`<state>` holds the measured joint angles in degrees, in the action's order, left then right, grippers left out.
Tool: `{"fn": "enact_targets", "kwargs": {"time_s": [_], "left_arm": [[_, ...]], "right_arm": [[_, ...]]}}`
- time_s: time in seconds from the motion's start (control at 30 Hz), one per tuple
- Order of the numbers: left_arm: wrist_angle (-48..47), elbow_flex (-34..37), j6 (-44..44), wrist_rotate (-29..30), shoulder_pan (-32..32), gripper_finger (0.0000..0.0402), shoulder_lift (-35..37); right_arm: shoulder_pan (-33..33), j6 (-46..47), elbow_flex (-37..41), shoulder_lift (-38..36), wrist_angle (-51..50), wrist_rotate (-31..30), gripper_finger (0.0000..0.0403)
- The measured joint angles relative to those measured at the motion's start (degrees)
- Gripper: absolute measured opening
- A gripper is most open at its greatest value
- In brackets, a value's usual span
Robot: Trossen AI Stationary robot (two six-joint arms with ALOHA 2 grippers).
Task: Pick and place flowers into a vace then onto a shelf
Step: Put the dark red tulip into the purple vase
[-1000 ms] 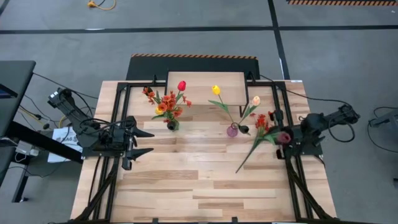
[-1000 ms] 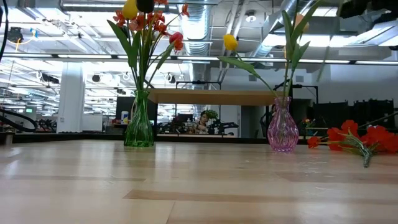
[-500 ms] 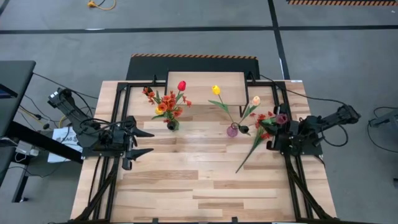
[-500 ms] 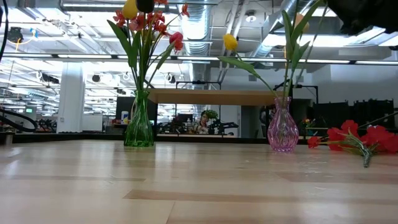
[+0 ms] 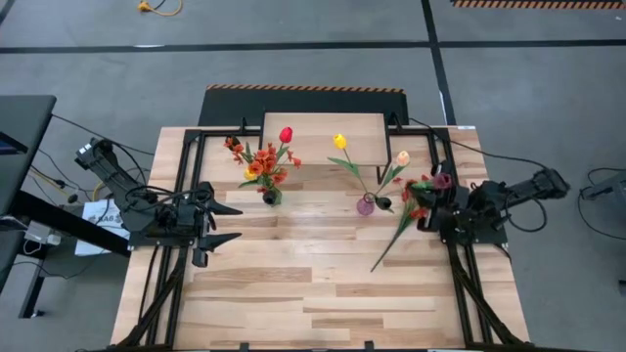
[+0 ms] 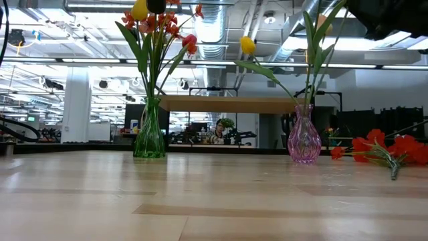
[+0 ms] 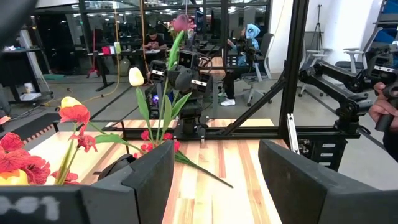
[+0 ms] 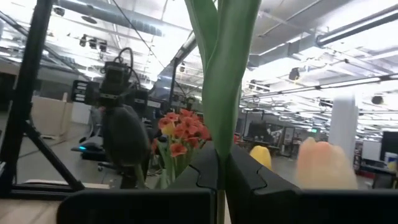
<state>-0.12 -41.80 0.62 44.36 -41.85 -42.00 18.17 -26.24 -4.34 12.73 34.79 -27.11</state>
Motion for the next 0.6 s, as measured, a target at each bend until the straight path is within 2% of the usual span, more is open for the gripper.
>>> {"fn": "enact_targets", "kwargs": {"time_s": [0.33,0.6], "left_arm": [[0.02,0.00,0.02,0.02,0.00,0.0224,0.00],[0.04,0.00,-0.02,0.02,-0.01,0.0224,0.00]], "right_arm": [[-3.79,3.76,-0.04,2.81,0.90,0.09,0.0000],[-4.08,4.85,-0.04,6.60,4.75,0.15,0.0000]]}}
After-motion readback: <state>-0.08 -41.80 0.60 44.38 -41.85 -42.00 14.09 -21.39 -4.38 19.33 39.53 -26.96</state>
